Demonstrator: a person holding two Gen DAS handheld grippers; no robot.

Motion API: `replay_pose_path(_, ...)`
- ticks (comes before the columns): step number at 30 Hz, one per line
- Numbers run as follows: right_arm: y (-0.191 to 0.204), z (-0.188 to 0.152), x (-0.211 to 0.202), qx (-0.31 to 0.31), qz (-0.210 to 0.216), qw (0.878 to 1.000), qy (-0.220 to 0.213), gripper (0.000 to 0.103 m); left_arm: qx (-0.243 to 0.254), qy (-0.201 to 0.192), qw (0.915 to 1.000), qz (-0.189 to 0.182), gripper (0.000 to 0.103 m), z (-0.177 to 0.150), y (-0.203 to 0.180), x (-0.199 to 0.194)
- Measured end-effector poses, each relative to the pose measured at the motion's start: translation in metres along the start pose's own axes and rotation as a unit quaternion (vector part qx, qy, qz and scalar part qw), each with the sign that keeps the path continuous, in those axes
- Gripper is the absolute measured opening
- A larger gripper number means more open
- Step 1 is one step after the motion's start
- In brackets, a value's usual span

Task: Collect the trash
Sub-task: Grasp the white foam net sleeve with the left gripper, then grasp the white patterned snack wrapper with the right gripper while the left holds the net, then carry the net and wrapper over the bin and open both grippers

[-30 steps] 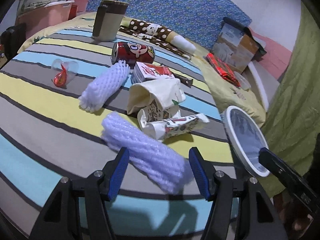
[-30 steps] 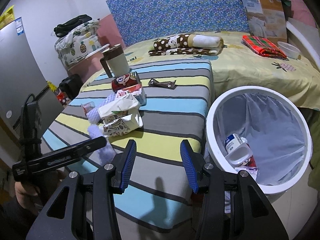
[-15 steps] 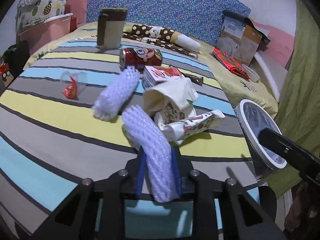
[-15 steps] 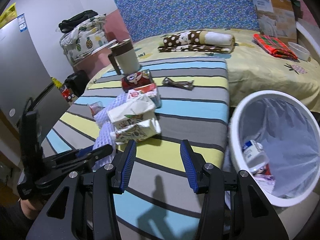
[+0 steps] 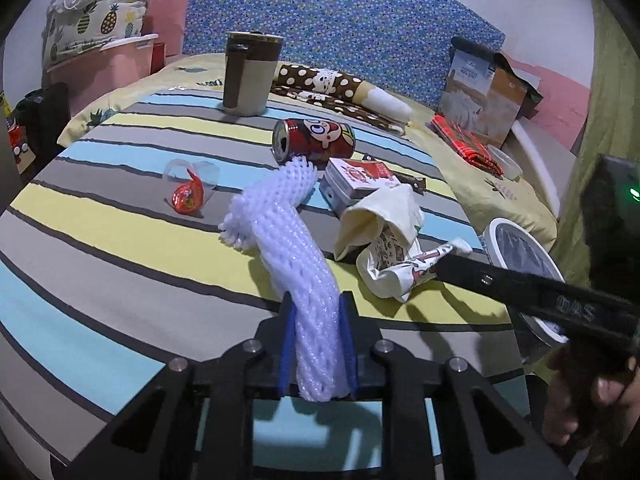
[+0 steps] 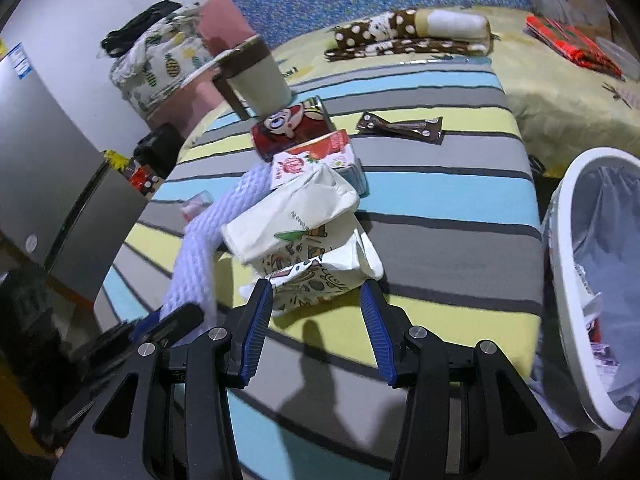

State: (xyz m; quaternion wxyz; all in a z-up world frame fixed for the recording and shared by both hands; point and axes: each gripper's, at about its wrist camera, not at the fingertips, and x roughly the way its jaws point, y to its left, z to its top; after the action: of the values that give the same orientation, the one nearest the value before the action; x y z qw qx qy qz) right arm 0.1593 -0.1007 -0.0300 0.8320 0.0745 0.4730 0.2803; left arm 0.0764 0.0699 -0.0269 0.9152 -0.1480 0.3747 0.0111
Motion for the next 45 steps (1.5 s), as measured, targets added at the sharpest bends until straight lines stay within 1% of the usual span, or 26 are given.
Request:
replay_pose_path(2, -0.004, 0.003, -0.001, 0.016, -0.001, 1.000, -0.006, 0.048, 0.004, -0.002, 1.0000, -0.003, 0.022, 0.001, -0.001, 0.000)
replay_pose_path(5, -0.009, 0.007, -0.003, 0.034, -0.015, 0.999, -0.013, 0.048, 0.008, -0.004, 0.9999, -0.006, 0.022, 0.002, -0.001, -0.001)
replay_pose_path(8, -0.011, 0.007, -0.001, 0.053, -0.018, 0.998, -0.011, 0.048, 0.009, -0.004, 0.9999, -0.008, 0.022, 0.001, 0.000, 0.001)
replay_pose_path(10, -0.008, 0.007, 0.002, 0.054, -0.022, 0.998, -0.005, 0.048, 0.009, -0.002, 0.9999, -0.009, 0.022, 0.000, 0.000, 0.003)
replay_pose_path(12, -0.004, 0.006, 0.008, 0.048, -0.037, 0.998, 0.001, 0.048, 0.009, 0.001, 0.9999, -0.012, 0.022, -0.001, -0.001, 0.004)
replay_pose_path(14, -0.005, 0.005, 0.010, 0.046, -0.044, 0.998, 0.002, 0.048, 0.011, 0.004, 0.9998, -0.014, 0.022, -0.001, -0.002, 0.005)
replay_pose_path(15, -0.006, 0.006, 0.009, 0.046, -0.045, 0.998, 0.000, 0.046, 0.013, 0.004, 0.9998, -0.015, 0.022, -0.001, -0.002, 0.005)
replay_pose_path(16, -0.007, 0.008, 0.008, 0.045, -0.047, 0.998, -0.001, 0.041, 0.014, 0.004, 0.9998, -0.016, 0.022, -0.001, -0.003, 0.005)
replay_pose_path(17, -0.007, 0.008, 0.005, 0.041, -0.049, 0.998, -0.006, 0.024, 0.015, 0.004, 0.9997, -0.017, 0.022, -0.002, -0.004, 0.005)
replay_pose_path(18, -0.005, 0.008, 0.001, 0.030, -0.061, 0.998, -0.010, 0.016, 0.016, 0.004, 0.9997, -0.017, 0.022, -0.002, -0.004, 0.004)
replay_pose_path(19, -0.003, 0.010, -0.001, 0.024, -0.067, 0.997, -0.013, 0.015, 0.017, 0.003, 0.9997, -0.018, 0.022, -0.002, -0.005, 0.003)
replay_pose_path(28, 0.001, 0.008, -0.026, -0.039, -0.110, 0.992, -0.050, 0.014, 0.029, -0.008, 0.9993, -0.023, 0.022, -0.002, -0.013, -0.008)
replay_pose_path(31, 0.003, 0.005, -0.033, -0.062, -0.136, 0.987, -0.065, 0.014, 0.034, -0.013, 0.9990, -0.024, 0.022, -0.002, -0.018, -0.014)
replay_pose_path(32, 0.006, 0.004, -0.035, -0.080, -0.152, 0.983, -0.070, 0.014, 0.035, -0.014, 0.9990, -0.025, 0.022, -0.002, -0.019, -0.015)
replay_pose_path(34, 0.008, 0.002, -0.037, -0.097, -0.165, 0.979, -0.075, 0.014, 0.038, -0.016, 0.9988, -0.026, 0.022, -0.002, -0.022, -0.017)
replay_pose_path(38, 0.007, 0.002, -0.042, -0.101, -0.165, 0.977, -0.084, 0.014, 0.043, -0.019, 0.9985, -0.029, 0.022, -0.002, -0.028, -0.022)
replay_pose_path(45, 0.002, 0.002, -0.057, -0.086, -0.150, 0.979, -0.106, 0.014, 0.059, -0.027, 0.9974, -0.032, 0.022, 0.002, -0.041, -0.029)
